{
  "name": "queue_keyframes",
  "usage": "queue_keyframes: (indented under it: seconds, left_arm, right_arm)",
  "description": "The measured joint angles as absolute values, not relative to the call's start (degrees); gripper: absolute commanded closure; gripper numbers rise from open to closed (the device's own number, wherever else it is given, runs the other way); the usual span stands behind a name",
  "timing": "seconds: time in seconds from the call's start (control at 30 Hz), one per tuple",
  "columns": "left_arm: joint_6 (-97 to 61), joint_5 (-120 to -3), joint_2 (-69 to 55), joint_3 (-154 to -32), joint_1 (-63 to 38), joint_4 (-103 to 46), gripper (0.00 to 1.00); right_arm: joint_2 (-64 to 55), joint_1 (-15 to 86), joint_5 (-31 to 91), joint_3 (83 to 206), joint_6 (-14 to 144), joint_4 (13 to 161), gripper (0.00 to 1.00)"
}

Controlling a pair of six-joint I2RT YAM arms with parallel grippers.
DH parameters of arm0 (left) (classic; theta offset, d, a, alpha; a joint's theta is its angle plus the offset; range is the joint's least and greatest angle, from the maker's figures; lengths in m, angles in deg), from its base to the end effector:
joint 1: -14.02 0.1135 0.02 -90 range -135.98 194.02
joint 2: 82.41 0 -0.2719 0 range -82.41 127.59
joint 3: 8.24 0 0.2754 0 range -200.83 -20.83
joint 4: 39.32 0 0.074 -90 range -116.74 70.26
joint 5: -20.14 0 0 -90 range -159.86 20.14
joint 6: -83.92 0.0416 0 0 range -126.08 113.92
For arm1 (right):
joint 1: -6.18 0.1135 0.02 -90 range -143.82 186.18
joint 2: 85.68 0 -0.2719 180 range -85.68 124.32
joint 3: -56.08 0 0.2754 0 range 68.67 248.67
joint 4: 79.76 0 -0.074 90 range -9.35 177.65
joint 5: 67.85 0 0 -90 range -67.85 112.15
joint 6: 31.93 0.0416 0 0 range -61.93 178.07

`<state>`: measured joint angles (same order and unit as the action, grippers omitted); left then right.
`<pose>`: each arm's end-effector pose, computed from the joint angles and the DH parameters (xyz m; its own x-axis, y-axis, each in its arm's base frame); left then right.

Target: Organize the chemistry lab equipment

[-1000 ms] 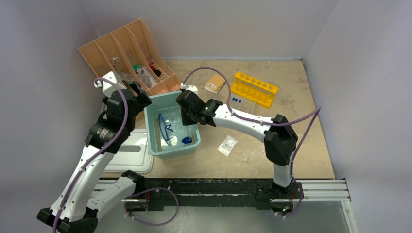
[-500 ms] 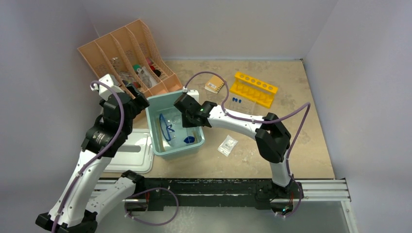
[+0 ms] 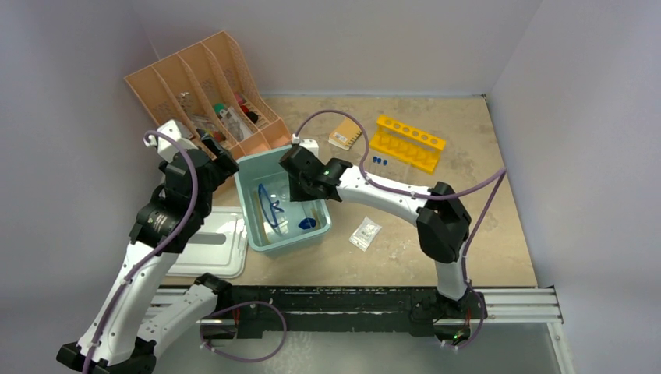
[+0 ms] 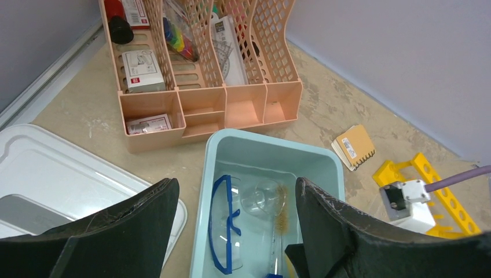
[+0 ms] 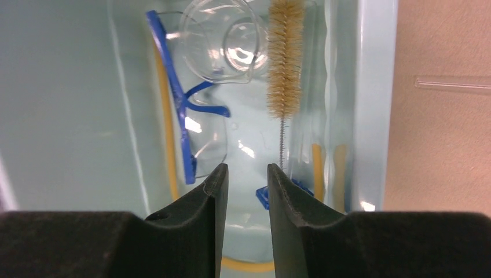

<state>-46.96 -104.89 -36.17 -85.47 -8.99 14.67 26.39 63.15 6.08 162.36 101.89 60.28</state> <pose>0.1635 -0.0435 0.4095 -0.1631 -0.5130 -0.8428 -0.3611 0.8260 -0.4329 0.2689 0.3925 0.2561 -0.7666 0.0415 -0.6408 -0.2350 0.9106 0.3401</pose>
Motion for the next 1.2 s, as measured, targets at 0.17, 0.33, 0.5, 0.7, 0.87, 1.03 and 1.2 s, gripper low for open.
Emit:
queue_keyframes:
  seconds: [0.17, 0.33, 0.5, 0.7, 0.87, 1.03, 1.2]
  left_arm:
    - [-46.96, -104.89, -35.75, -85.97, -8.99, 14.67, 0.27]
    - [-46.79, -104.45, -35.14, -86.39, -8.99, 14.17, 0.27]
    - [-45.39, -101.61, -32.85, -86.95, -8.99, 11.87, 0.27]
    - [-43.90, -98.59, -30.49, -86.95, -8.99, 8.14, 0.27]
    - [-42.87, -98.46, -29.46, -87.00, -8.99, 6.71, 0.27]
    - [-42.37, -98.57, -29.11, -87.00, -8.96, 6.71, 0.27]
    - [-42.39, -98.64, -29.11, -87.00, -8.99, 6.71, 0.27]
  right_arm:
    - [24.21, 63.11, 7.78, 165.57, 100.60, 59.64, 0.67]
    - [20.56, 62.39, 8.74, 168.83, 99.46, 59.73, 0.65]
    - [14.09, 57.66, 8.28, 168.54, 99.22, 59.73, 0.47]
    - [10.09, 49.49, 2.01, 166.01, 99.88, 57.41, 0.33]
    - [13.52, 46.76, -0.96, 162.84, 102.72, 54.81, 0.35]
    - [23.11, 45.29, -1.53, 162.20, 107.35, 52.04, 0.35]
    - [29.93, 44.94, -3.69, 162.20, 112.77, 49.87, 0.36]
